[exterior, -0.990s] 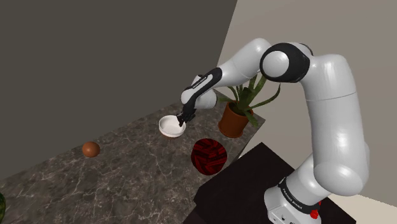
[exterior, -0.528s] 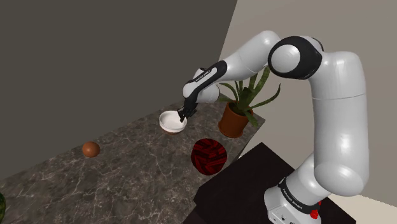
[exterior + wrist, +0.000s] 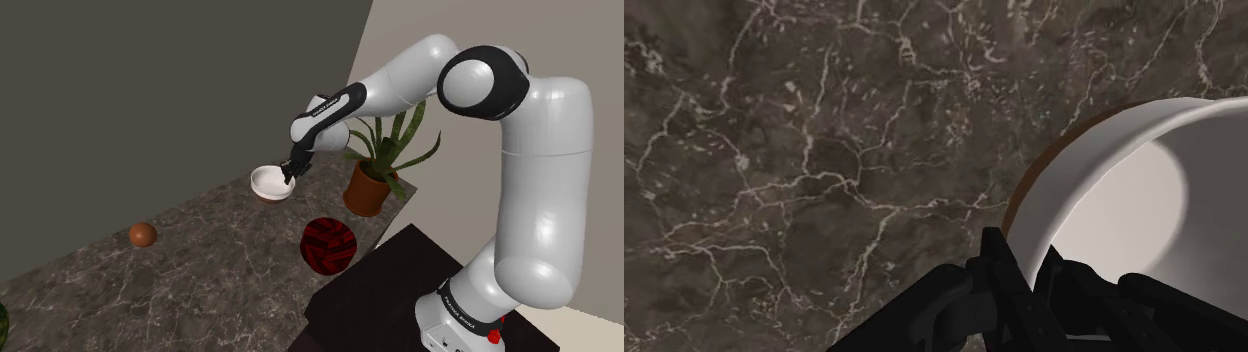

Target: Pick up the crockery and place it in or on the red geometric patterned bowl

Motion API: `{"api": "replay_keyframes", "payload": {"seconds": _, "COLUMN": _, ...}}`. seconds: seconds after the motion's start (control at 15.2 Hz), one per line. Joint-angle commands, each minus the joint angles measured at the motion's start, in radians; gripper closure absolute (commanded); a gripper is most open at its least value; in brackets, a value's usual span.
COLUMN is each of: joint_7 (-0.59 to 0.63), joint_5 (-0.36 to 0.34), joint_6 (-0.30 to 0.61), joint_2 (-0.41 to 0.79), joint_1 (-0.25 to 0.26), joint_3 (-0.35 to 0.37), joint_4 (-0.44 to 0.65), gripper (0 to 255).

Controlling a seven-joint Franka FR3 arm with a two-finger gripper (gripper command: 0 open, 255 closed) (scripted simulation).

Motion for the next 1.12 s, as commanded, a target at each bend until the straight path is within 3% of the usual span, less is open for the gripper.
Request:
{"api": "replay_keyframes", "payload": {"seconds": 0.0, "joint_7": 0.006, "joint_5": -0.006, "joint_6": -0.02, "joint_2": -0.024, "joint_1": 0.002, "joint_3": -0.005, "joint_4": -0.004, "gripper": 255}}
{"api": "replay_keyframes", "payload": {"seconds": 0.92, "joint_7": 0.051, "joint_5": -0.045, "joint_6": -0.15, "joint_2": -0.162, "joint_1": 0.018, "joint_3": -0.031, "joint_4": -0.011, "gripper": 255}}
{"api": "replay_keyframes", "payload": {"seconds": 1.06, "joint_7": 0.033, "joint_5": -0.037, "joint_6": -0.117, "joint_2": -0.229, "joint_1": 0.013, "joint_3": -0.031, "joint_4": -0.112, "gripper": 255}}
